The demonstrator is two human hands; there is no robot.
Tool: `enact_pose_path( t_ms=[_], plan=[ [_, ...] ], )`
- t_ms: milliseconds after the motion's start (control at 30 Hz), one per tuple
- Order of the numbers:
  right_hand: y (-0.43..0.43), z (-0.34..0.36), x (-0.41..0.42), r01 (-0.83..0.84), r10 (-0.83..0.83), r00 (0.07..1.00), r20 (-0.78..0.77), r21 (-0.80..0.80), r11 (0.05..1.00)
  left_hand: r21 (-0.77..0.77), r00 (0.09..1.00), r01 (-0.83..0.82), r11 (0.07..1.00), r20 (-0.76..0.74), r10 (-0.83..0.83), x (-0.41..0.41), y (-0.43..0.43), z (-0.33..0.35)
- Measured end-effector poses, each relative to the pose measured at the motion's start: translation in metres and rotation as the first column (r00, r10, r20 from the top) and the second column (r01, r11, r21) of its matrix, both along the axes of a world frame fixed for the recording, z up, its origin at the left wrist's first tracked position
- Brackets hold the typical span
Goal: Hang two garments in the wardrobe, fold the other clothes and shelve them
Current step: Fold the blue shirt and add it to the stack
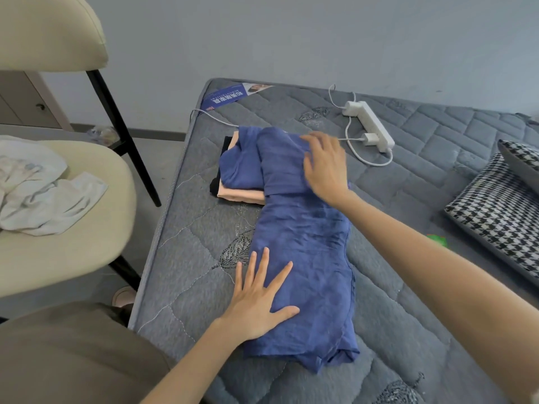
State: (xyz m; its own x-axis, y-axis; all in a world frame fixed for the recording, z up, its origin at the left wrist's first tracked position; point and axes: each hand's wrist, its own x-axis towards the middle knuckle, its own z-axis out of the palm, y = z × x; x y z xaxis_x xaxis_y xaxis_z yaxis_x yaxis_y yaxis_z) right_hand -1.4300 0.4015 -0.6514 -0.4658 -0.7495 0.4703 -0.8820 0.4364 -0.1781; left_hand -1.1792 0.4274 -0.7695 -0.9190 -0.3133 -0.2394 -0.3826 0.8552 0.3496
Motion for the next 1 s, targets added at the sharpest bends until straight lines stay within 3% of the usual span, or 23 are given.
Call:
enact_pose_path(
  t_ms=[100,200,267,367,567,733,867,1000],
  plan=[
    [0.023,-0.023,0.017,-0.215,0.236,0.969,-0.078,0.213,0.953,0.022,1.0,-0.012,1.0,0.001,0.012,0.001,0.002,0.0],
    [0.037,-0.046,0.013,-0.061,0.081,0.996,-0.031,0.418,0.907,0.027,1.0,-0.011,1.0,0.009,0.011,0.001,0.003,0.002],
    [0.038,-0.048,0.008,0.066,-0.115,0.987,0.108,0.384,0.921,0.033,1.0,-0.01,0.999,0.015,0.01,0.003,0.003,0.003],
    [0.037,-0.041,0.004,0.143,-0.225,0.952,0.209,0.347,0.927,0.054,1.0,-0.016,0.998,0.007,0.016,0.007,0.003,0.004],
    [0.052,-0.025,0.017,0.087,-0.164,0.961,0.224,0.319,0.944,0.157,0.997,-0.063,0.986,-0.033,0.069,0.015,0.002,0.007],
    [0.082,-0.029,0.036,0.024,-0.088,0.955,0.283,0.222,0.975,0.283,0.97,-0.183,0.941,-0.102,0.219,0.023,0.002,0.018],
    [0.098,-0.037,0.036,0.009,-0.111,0.861,0.496,0.203,0.979,0.469,0.926,-0.242,0.85,-0.151,0.347,0.029,0.007,0.028],
    [0.098,-0.038,0.031,0.1,-0.189,0.786,0.589,0.18,0.979,0.478,0.922,-0.232,0.847,-0.17,0.348,0.03,0.004,0.033]
  ],
)
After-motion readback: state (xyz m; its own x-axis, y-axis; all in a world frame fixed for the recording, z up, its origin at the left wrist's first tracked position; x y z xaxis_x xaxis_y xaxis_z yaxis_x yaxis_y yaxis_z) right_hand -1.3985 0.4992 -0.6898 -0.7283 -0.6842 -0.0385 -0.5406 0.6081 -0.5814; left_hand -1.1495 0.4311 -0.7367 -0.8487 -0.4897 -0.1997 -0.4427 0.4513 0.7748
